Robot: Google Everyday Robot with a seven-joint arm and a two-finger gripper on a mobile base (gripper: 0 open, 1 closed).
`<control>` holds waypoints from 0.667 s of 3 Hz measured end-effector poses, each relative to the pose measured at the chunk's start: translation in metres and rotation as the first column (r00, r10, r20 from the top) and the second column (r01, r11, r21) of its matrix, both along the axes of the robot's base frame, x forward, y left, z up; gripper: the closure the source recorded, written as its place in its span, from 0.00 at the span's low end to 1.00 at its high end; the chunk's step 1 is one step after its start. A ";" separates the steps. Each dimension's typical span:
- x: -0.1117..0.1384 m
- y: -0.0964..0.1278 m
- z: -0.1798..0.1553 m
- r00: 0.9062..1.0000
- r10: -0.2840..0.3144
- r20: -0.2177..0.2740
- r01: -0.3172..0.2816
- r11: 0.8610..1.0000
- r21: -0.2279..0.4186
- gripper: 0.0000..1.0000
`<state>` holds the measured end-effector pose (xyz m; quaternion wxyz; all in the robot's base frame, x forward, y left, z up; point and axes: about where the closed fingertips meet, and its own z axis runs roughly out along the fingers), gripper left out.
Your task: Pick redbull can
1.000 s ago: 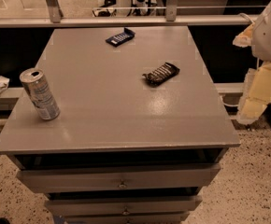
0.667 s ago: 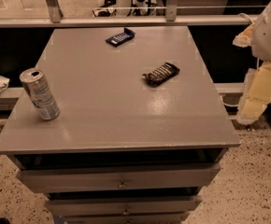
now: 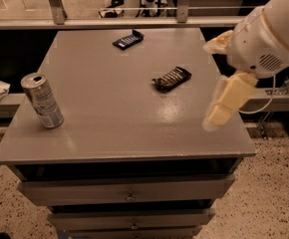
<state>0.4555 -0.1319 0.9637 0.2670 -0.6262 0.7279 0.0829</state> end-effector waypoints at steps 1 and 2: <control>0.002 0.053 -0.007 0.996 0.085 0.032 -0.089 0.985 0.148 0.00; -0.010 0.123 -0.023 0.986 0.164 0.032 -0.166 0.944 0.285 0.00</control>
Offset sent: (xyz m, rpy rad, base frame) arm -0.0190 0.1815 -0.0508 0.4209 0.0317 0.2434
